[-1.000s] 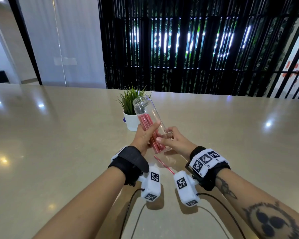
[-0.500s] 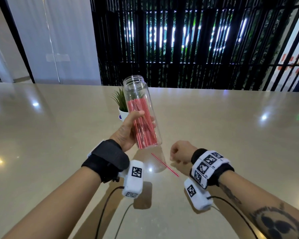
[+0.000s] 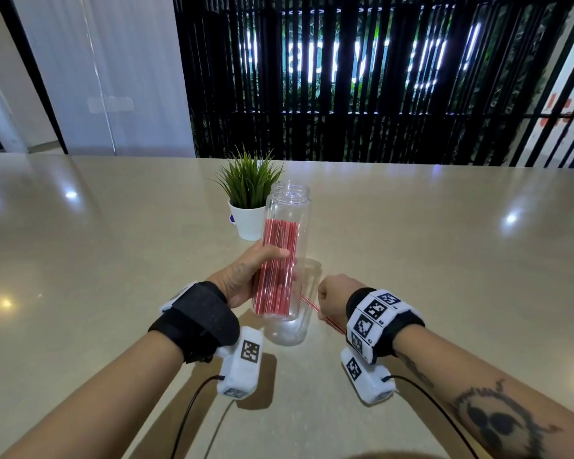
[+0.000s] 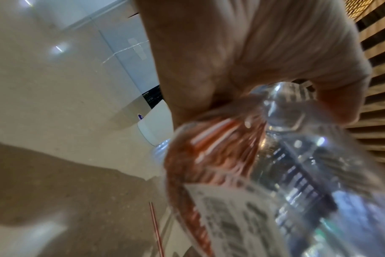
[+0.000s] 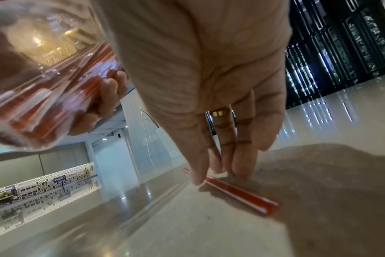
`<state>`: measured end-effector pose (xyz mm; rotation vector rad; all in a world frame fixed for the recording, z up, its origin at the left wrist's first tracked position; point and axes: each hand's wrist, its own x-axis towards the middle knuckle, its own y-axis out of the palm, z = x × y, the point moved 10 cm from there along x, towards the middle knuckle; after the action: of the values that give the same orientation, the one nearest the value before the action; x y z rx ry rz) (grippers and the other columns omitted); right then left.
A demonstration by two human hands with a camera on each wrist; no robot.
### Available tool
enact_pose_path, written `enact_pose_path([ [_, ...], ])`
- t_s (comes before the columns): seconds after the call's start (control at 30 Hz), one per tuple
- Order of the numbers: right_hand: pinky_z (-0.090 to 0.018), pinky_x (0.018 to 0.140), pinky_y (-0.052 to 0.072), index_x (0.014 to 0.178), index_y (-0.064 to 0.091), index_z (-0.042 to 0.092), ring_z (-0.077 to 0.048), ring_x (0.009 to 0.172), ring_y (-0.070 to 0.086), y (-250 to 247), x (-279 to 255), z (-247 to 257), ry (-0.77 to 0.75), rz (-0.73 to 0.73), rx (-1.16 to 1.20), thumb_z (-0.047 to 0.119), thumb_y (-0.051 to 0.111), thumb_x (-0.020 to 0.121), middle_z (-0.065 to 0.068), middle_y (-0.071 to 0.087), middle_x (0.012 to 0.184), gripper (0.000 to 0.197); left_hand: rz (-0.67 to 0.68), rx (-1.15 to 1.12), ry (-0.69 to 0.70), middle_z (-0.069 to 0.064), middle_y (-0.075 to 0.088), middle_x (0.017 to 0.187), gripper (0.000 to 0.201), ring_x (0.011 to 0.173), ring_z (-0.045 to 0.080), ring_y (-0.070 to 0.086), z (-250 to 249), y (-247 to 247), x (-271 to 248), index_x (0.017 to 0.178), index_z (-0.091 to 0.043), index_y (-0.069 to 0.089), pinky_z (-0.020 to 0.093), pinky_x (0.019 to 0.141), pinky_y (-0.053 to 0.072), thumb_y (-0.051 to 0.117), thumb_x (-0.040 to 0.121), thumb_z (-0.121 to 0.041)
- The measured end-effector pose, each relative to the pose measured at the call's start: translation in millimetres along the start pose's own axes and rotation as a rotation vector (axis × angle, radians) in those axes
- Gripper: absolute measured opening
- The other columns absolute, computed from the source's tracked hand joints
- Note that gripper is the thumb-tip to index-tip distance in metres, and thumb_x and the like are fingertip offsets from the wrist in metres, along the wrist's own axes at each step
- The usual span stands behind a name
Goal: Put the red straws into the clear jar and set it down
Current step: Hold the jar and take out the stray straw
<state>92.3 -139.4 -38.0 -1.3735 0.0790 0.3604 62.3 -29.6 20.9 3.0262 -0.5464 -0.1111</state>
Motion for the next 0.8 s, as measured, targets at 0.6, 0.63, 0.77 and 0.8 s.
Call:
enact_pose_path([
  [0.6,-0.032,0.075,0.052,0.094,0.062,0.004,-0.026,0.078,0.057,11.3,7.0,-8.9,0.068,0.008,0.030,0.003,0.058,0.078,-0.009,0.059,0.085,0.016,-0.046,0.002,-0.008,0.007,0.060,0.091,0.081,0.074,0.016,0.064,12.6,-21.5,-7.5,0.120,-0.012,0.044,0.029,0.066,0.059,0.064,0.047,-0.042],
  [0.63,-0.032,0.074,0.051,0.091,0.061,0.005,-0.026,0.078,0.057,12.4,6.5,-9.9,0.079,0.018,0.041,0.004,0.059,0.078,-0.009,0.059,0.085,0.014,-0.045,-0.002,-0.013,0.007,0.060,0.092,0.081,0.074,0.016,0.065,14.7,-20.9,-8.5,0.120,-0.012,0.044,0.029,0.065,0.059,0.064,0.047,-0.042],
  [0.77,-0.032,0.074,0.050,0.100,0.061,0.003,-0.025,0.079,0.056,14.7,8.8,-13.0,0.100,0.034,0.085,0.007,0.063,0.078,-0.008,0.058,0.086,0.023,-0.040,-0.011,-0.020,0.008,0.060,0.092,0.084,0.076,0.018,0.064,19.9,-18.6,-10.1,0.123,-0.011,0.042,0.030,0.065,0.059,0.064,0.048,-0.041],
  [0.8,-0.031,0.073,0.049,0.099,0.061,0.003,-0.025,0.079,0.056,15.9,9.5,-13.2,0.099,0.039,0.090,0.007,0.062,0.078,-0.008,0.057,0.084,0.022,-0.040,-0.011,-0.021,0.008,0.060,0.092,0.084,0.076,0.018,0.063,20.3,-18.8,-10.1,0.123,-0.011,0.042,0.030,0.065,0.059,0.064,0.048,-0.041],
])
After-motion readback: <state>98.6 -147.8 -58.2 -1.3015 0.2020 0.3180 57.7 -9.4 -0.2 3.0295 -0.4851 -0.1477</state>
